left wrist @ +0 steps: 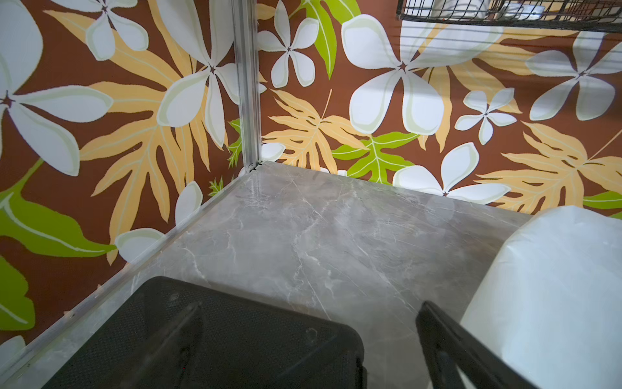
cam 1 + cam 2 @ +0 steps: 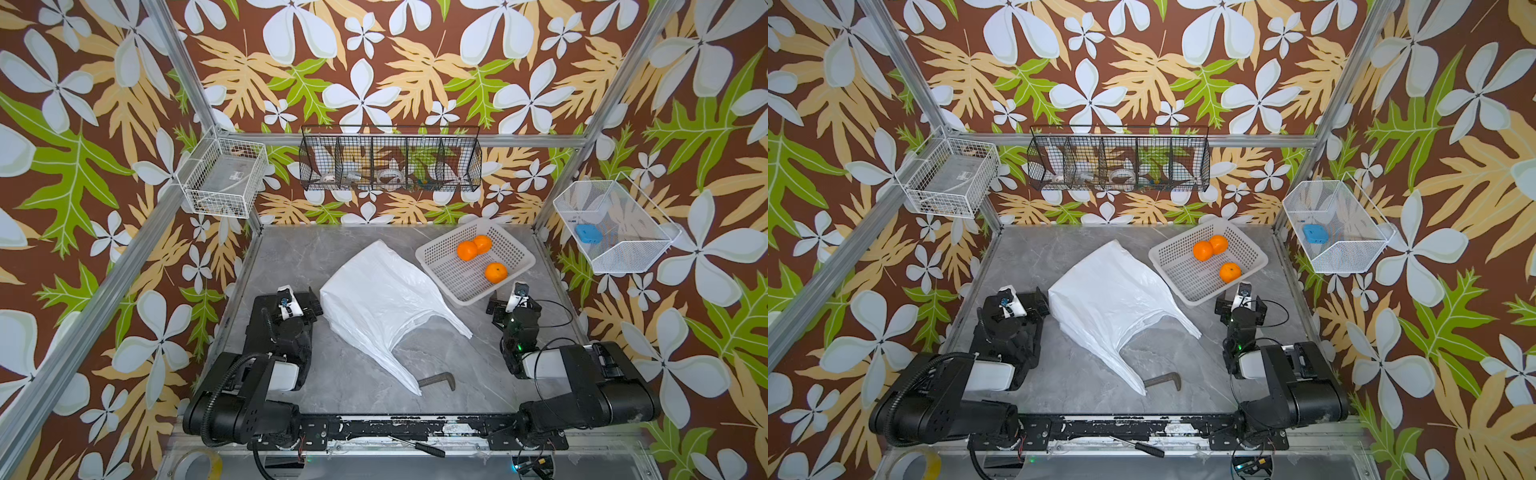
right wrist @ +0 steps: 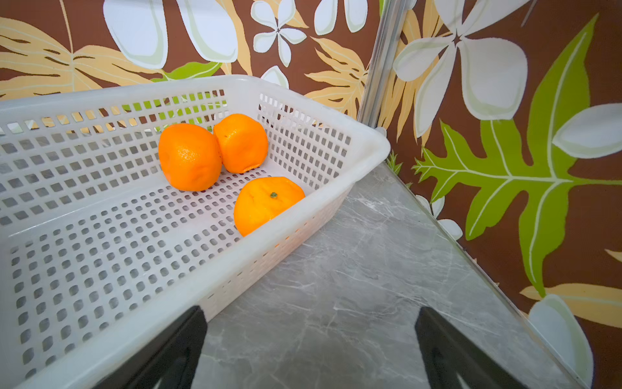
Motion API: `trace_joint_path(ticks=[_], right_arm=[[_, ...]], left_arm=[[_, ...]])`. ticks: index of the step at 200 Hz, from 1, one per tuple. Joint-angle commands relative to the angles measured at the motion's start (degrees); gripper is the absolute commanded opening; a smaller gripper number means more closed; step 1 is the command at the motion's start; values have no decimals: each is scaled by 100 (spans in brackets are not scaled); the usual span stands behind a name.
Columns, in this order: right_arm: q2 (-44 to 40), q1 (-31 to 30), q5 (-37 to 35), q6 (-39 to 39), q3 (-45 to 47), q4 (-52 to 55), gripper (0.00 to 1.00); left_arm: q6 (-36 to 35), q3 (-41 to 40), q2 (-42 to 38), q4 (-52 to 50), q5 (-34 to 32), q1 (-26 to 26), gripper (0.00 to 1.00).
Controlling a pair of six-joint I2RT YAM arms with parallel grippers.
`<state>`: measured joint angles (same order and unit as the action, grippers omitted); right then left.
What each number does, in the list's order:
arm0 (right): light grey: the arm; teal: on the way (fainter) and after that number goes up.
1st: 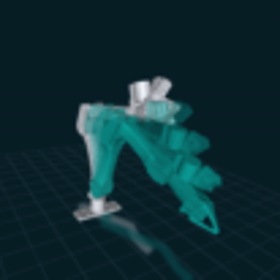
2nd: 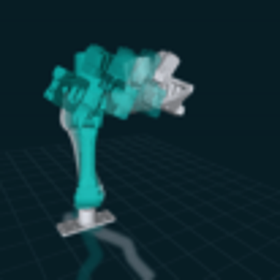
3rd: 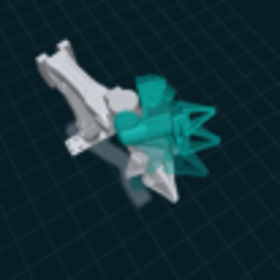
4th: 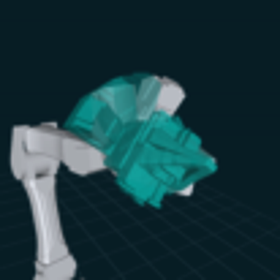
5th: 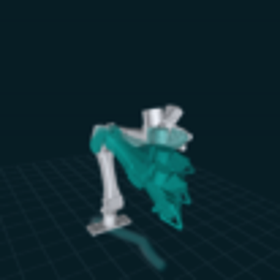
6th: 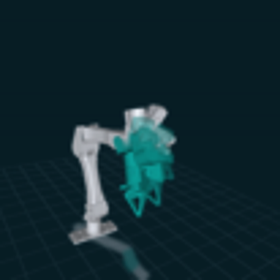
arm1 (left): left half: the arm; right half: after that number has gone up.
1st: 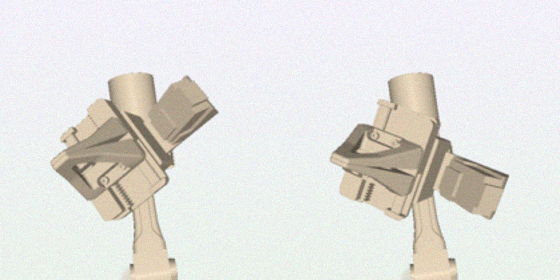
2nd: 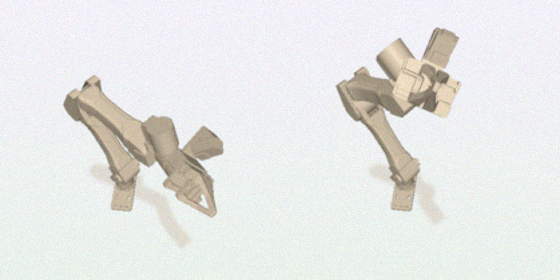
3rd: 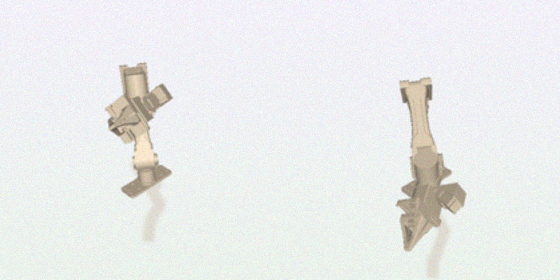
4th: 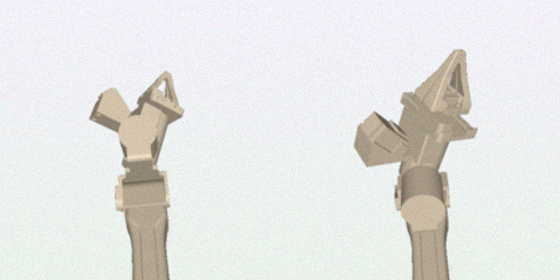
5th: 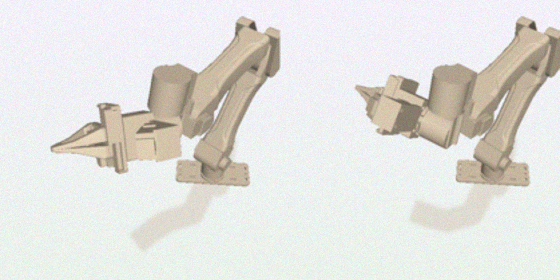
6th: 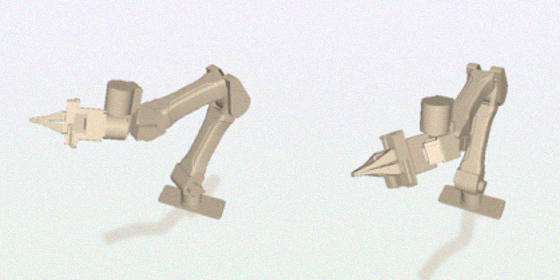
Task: Place the oranges into plastic bags & tie knots
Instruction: Pick up the orange from the basket.
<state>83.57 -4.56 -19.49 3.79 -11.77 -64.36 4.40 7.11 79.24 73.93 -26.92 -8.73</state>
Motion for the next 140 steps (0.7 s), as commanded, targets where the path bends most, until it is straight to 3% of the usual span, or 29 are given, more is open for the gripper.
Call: trace_joint_path(ticks=[1, 58, 88, 112, 140], right_arm=[[10, -2, -38, -10, -36, -170, 100], [-11, -2, -46, -3, 0, -204, 100], [-285, -41, -132, -23, 121, -216, 100], [-1018, -122, -343, 6, 149, 411, 100], [-2237, -116, -396, 534, -10, 2021, 100]], left_arm=[[-54, 0, 11, 253, -59, -6, 100], [-40, -116, -36, 424, 19, 32, 100], [-69, -368, -707, 311, 59, -23, 100], [42, -146, -1719, -1103, -566, -352, 100], [1082, 603, -3041, -4133, -1458, -473, 100]])
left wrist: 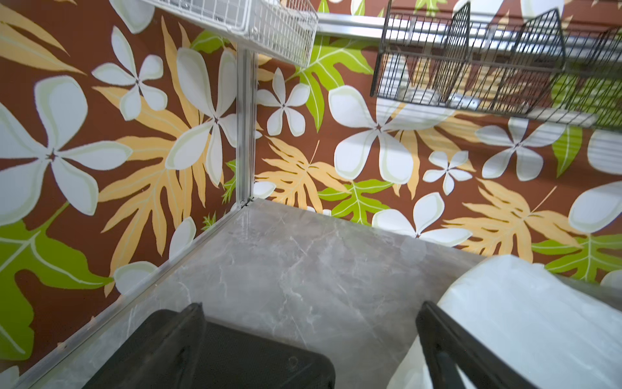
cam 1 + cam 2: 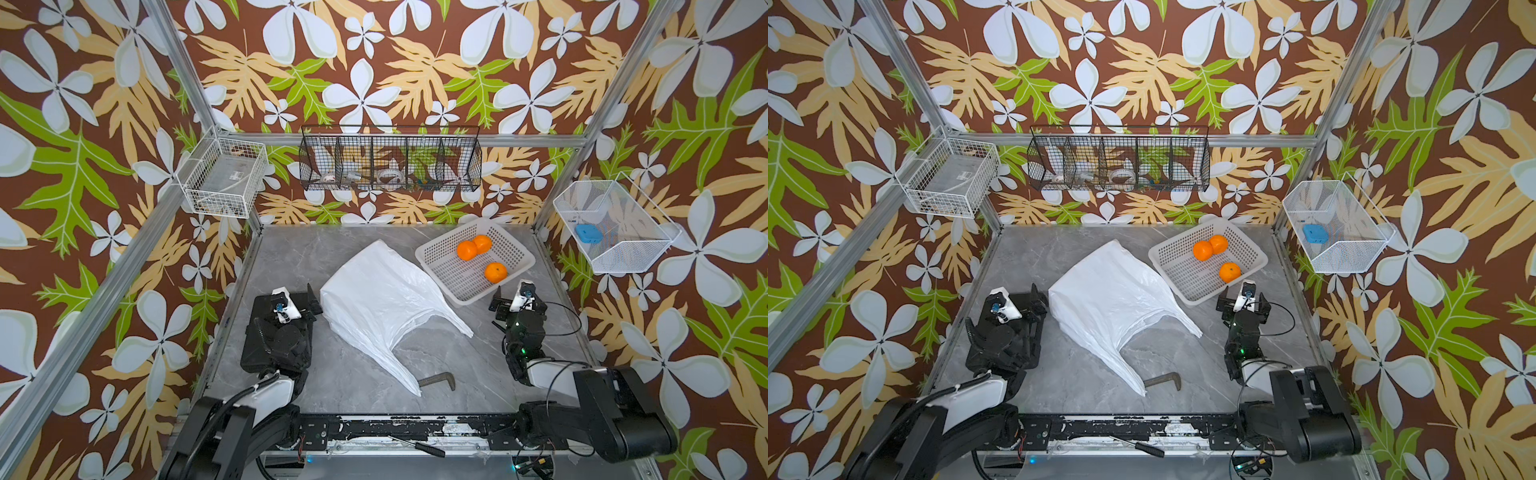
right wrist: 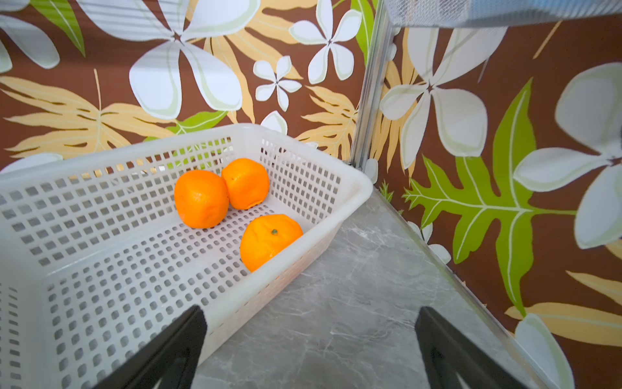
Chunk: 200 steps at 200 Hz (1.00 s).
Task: Place the oranges into plastic bags & tie knots
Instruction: Pick up the orange from the basket, then open the plastic bag at the center of the board.
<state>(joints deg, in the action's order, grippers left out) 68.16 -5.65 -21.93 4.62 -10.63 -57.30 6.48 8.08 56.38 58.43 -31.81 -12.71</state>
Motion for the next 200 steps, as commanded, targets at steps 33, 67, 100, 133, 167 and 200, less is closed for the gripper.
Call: trace_joint_path(ticks=[33, 67, 100, 133, 167, 200], right_arm=[[-1888, 2, -535, 1923, -825, 3957, 100], [-2074, 0, 723, 2546, -1755, 5892, 100], [-858, -36, 2615, 2003, -3331, 7065, 97], [609, -76, 2350, 1853, -4685, 7641, 93], [2362, 38, 2534, 1919, -5962, 7740, 93], [3798, 236, 2929, 1962, -7130, 7800, 99]], left_arm=[[3316, 1898, -1497, -6164, -1591, -75, 100], [2657, 2971, -1206, -6777, 629, -490, 99], [1752, 4200, -116, -7614, -210, -2481, 100], [1682, 4674, 901, -7803, 600, -3175, 100], [1510, 4836, 1550, -7765, 334, -4107, 100], [1575, 4912, 2045, -7713, 317, -4479, 100]])
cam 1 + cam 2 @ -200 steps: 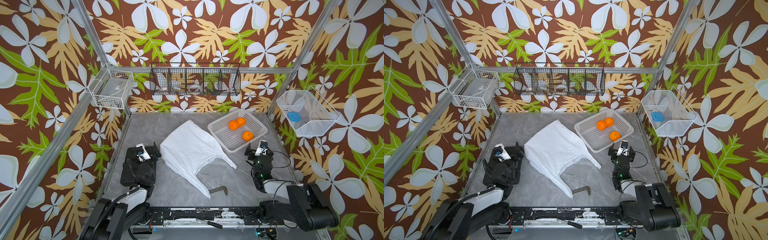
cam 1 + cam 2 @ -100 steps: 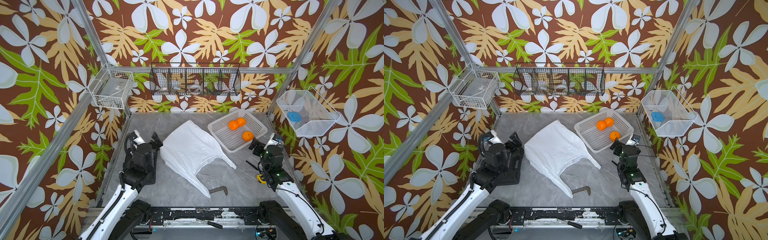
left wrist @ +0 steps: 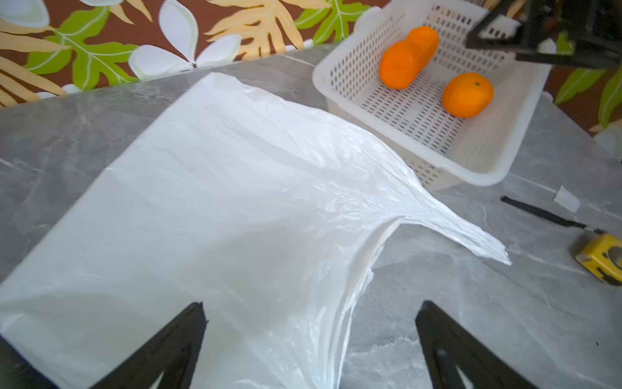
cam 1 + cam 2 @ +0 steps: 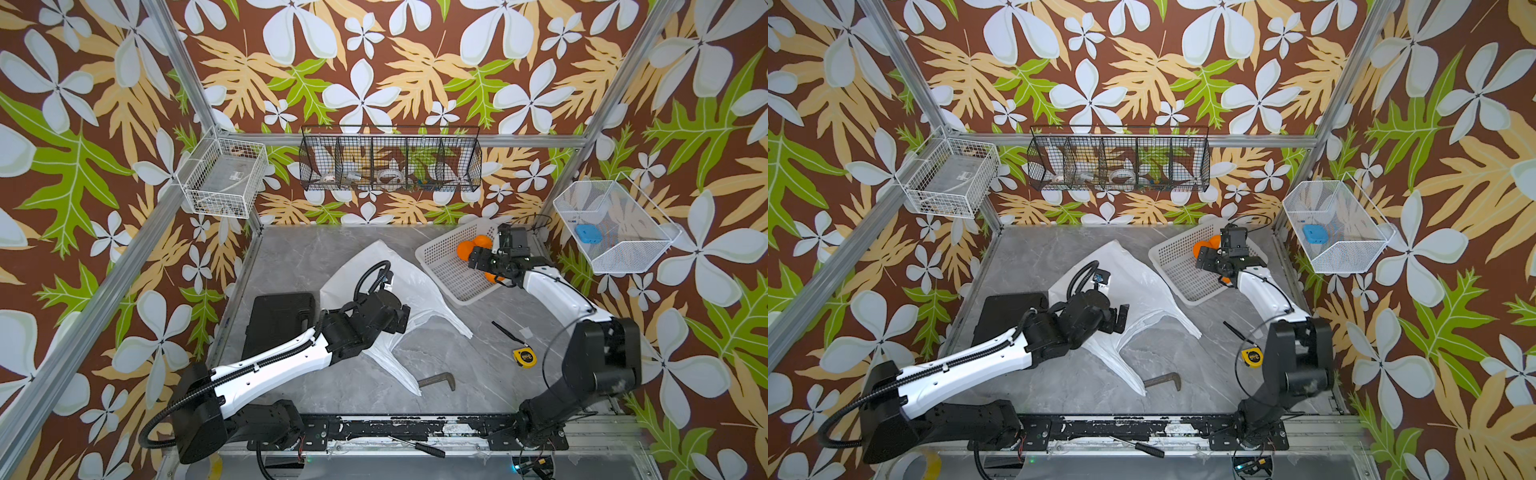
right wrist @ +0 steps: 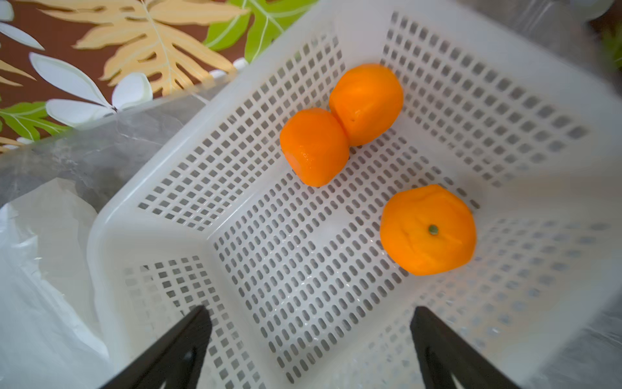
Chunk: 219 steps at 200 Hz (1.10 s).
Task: Place the oranges into plastic bags & tie knots
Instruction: Open the plastic bag at the center of the board.
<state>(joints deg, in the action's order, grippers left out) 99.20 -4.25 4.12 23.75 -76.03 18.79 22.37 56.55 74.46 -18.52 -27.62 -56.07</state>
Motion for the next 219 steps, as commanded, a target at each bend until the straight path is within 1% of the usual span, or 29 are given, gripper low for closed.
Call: trace_joint_path(ticks=[1, 24, 44, 66, 98, 121, 143, 172, 196, 219], right_arm=[[740, 98, 343, 55, -625, 198, 99], [1545, 135, 425, 83, -1320, 298, 99], [1988, 178, 767, 198, -1653, 231, 98], [2294, 181, 1043, 312, -1885, 114, 98], [2665, 219, 942, 412, -2242, 117, 95], [2972, 241, 1092, 421, -2568, 145, 92], [3121, 241, 1088, 411, -2745, 119, 83], [3160, 244, 1010, 376, -2812, 115, 65], [3127, 249, 1053, 365, -2745, 86, 58], [3029, 241, 1066, 332, -2631, 28, 57]], left_arm=[[-14, 69, 259, -10, -99, -146, 100], [-39, 257, 801, -24, -168, -254, 100], [-113, 607, 1361, -332, -538, -458, 100], [-181, 859, 1868, -525, -718, -576, 100], [-274, 1039, 2239, -567, -842, -598, 100], [-381, 1225, 2482, -614, -881, -599, 100], [-500, 1386, 2733, -738, -1013, -598, 100], [-667, 1572, 3046, -935, -1327, -600, 99], [-742, 1725, 3344, -1094, -1520, -602, 96], [-890, 1881, 3532, -1119, -1478, -598, 97]])
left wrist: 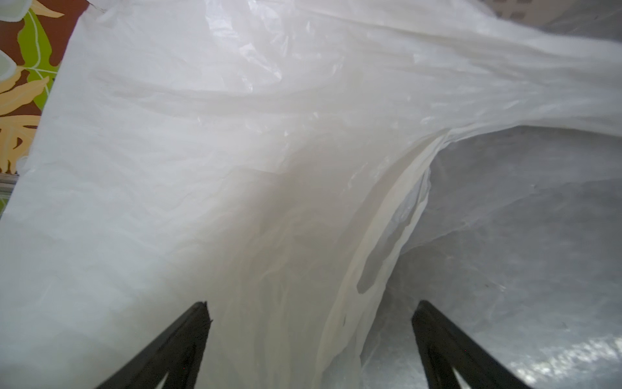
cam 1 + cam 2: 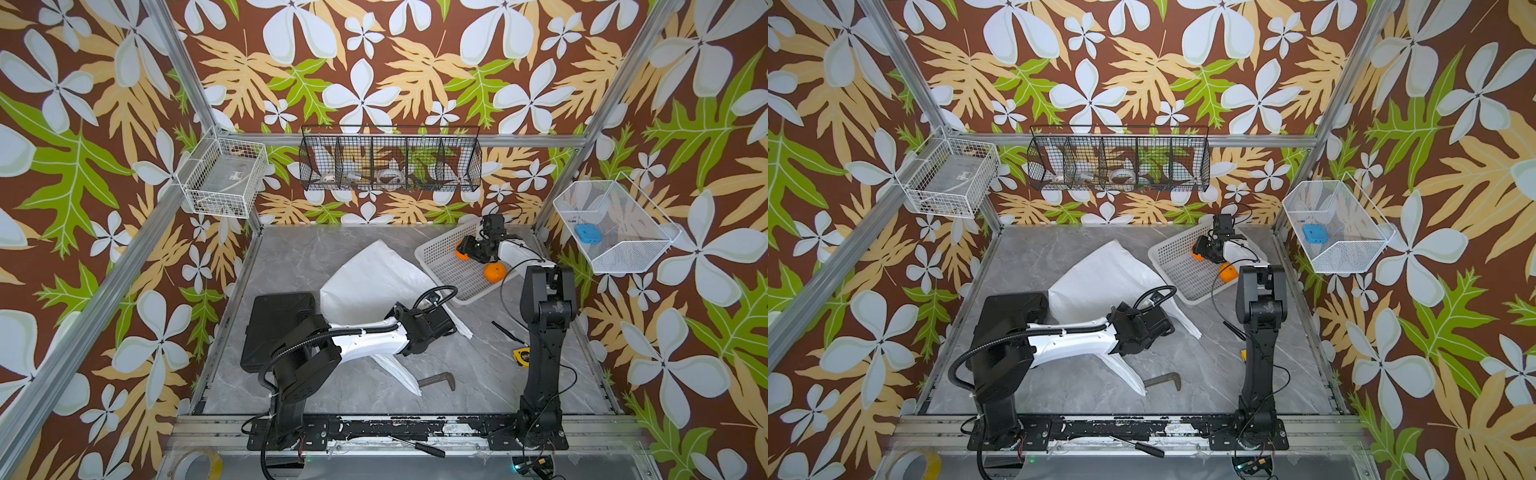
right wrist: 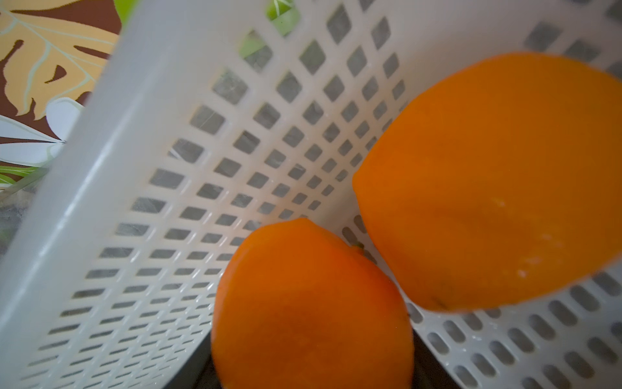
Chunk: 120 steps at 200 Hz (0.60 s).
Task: Place the oranges into plastic bags & tie knots
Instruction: Open the plastic bag at the center of the board.
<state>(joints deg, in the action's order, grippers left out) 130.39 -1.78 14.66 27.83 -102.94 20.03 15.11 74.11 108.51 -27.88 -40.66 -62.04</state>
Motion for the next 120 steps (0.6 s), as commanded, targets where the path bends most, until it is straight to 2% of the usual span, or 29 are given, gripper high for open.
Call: trace_joint_path(ticks=[1, 19, 51, 73, 82, 120], right_arm=[[-91, -2, 12, -76, 57, -87, 57], [-102, 1, 19, -118, 19, -26, 55], [-246, 1, 35, -121, 131, -60, 52], [-286, -2, 34, -129, 130, -44, 50], [-296, 2, 35, -135, 114, -26, 47], [-622, 7, 37, -146, 304, -106, 38]], left_arm=[[-174, 128, 135, -183, -167, -5, 97], [-286, 239, 295, -212, -310, -1, 97], [-464, 444, 684, -345, -1078, -2, 95], [-562, 519, 863, -371, -1366, -2, 94], [-579, 566, 909, -396, -1498, -1, 87], [-574, 623, 925, -454, -1939, 68, 43]])
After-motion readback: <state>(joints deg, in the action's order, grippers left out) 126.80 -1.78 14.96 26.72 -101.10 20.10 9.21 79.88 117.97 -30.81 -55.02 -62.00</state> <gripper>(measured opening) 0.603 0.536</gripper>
